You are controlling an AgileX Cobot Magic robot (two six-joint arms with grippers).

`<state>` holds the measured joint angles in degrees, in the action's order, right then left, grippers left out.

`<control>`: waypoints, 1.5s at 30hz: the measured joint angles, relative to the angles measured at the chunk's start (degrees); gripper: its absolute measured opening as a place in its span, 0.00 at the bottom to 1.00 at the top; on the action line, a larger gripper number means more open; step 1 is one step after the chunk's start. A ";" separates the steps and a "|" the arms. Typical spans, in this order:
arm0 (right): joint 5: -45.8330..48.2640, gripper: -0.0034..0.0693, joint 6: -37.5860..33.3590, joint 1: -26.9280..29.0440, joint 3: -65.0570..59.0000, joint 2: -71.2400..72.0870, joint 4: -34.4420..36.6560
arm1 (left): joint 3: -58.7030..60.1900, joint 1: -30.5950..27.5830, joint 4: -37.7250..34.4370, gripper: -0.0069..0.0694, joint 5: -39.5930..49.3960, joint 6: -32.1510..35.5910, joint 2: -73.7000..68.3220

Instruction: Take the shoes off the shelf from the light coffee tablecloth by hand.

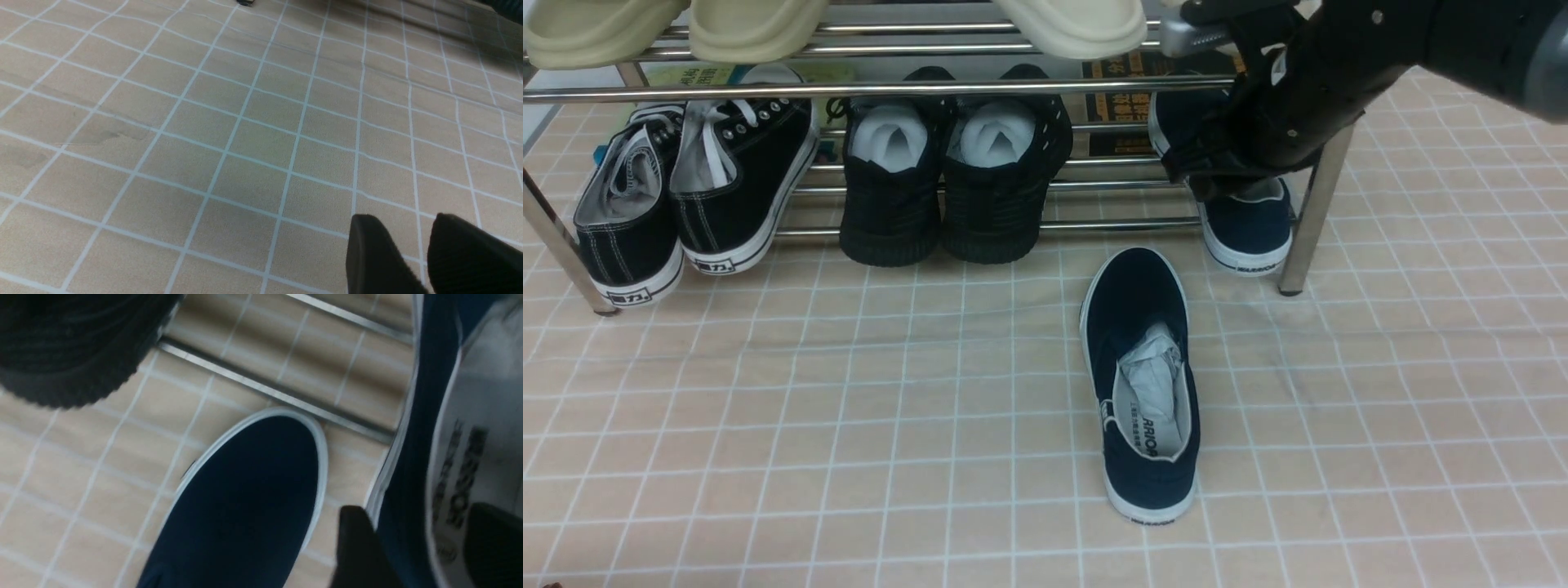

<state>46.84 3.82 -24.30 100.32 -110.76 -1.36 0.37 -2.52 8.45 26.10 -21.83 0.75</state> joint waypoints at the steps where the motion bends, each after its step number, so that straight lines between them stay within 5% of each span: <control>1: 0.00 0.59 0.00 0.00 0.00 -0.06 -0.12 | 0.00 0.00 0.00 0.41 0.00 0.00 0.00; 6: -2.23 0.70 0.00 0.00 0.00 -2.04 -1.33 | 0.00 0.00 0.00 0.41 0.00 0.00 0.00; 17: -3.61 0.70 0.00 0.00 0.00 -6.04 -4.38 | 0.00 0.00 0.00 0.41 0.00 0.00 0.00; 23: -4.05 0.45 0.00 0.11 0.00 -6.52 -5.20 | 0.00 0.00 0.00 0.41 0.00 0.00 0.00; 25: -3.77 0.21 0.00 0.17 0.00 -6.47 -5.26 | 0.00 0.00 0.00 0.41 0.00 0.00 0.00; 27: -2.86 0.09 0.00 0.11 0.00 -6.28 -4.64 | 0.00 0.00 0.00 0.41 0.00 0.00 0.00; 45: 25.72 0.07 -5.44 0.11 -0.35 12.79 8.22 | 0.00 0.00 0.00 0.41 0.00 0.00 0.00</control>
<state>72.56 -1.62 -24.19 99.96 -97.97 6.86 0.37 -2.52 8.45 26.10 -21.83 0.75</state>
